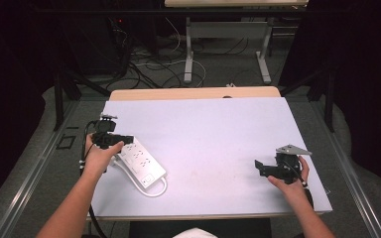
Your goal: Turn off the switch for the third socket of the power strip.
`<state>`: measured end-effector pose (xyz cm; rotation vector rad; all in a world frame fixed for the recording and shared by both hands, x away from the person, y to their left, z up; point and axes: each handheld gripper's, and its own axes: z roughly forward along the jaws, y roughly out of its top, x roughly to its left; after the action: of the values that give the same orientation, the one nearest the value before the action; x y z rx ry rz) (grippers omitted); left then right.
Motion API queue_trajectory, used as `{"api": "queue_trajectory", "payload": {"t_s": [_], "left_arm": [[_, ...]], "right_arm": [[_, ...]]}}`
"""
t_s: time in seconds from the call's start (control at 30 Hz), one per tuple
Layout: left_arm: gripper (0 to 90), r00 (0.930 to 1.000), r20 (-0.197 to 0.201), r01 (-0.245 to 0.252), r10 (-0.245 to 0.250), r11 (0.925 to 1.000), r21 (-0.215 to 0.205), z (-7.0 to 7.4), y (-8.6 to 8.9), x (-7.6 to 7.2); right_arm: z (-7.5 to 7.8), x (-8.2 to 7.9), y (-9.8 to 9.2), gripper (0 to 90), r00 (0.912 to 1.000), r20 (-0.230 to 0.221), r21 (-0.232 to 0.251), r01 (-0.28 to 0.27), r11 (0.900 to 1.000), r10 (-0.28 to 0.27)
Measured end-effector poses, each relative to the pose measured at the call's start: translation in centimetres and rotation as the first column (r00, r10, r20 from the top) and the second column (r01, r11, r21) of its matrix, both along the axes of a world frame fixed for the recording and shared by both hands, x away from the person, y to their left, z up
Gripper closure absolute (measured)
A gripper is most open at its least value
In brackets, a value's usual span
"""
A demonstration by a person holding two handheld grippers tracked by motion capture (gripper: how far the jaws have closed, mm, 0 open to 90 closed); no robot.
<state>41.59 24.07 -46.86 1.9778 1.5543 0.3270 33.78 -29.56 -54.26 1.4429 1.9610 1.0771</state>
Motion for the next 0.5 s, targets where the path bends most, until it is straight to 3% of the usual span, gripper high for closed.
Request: {"api": "queue_trajectory", "payload": {"t_s": [0.03, 0.07, 0.17, 0.2, 0.27, 0.5], "left_arm": [[39.4, 0.9998, -0.016, 0.013, -0.013, 0.9999, 0.003, 0.3, 0.0, -0.1], [38.5, 1.0, 0.0, 0.006, -0.006, 1.0, -0.001, 0.2, -0.2, -0.2], [36.3, 0.9994, -0.01, 0.033, -0.033, 0.9995, -0.003, 0.6, -0.4, -0.5], [35.7, 0.9994, 0.008, 0.034, -0.034, 0.9994, -0.003, 0.5, -0.5, -0.6], [35.1, 0.9985, 0.002, 0.055, -0.054, 0.9985, -0.004, 0.6, -0.6, -0.8], [34.6, 0.9949, 0.042, 0.091, -0.092, 0.9957, 0.014, 0.6, -1.0, -1.7]], "right_arm": [[0.0, 0.0, 0.0, 8.6, 1.0, 0.0, 0.0, 0.0, 1.0, 0.0], [0.0, 0.0, 0.0, 8.6, 1.0, 0.0, 0.0, 0.0, 1.0, 0.0], [0.0, 0.0, 0.0, 8.6, 1.0, -0.002, 0.002, 0.003, 1.0, -0.003], [0.0, 0.0, 0.0, 8.6, 1.0, 0.0, 0.0, 0.0, 1.0, 0.0], [0.0, 0.0, 0.0, 8.6, 1.0, -0.002, 0.003, 0.001, 1.0, -0.001], [0.0, 0.0, 0.0, 8.6, 1.0, 0.001, 0.0, 0.002, 1.0, -0.002]]}}
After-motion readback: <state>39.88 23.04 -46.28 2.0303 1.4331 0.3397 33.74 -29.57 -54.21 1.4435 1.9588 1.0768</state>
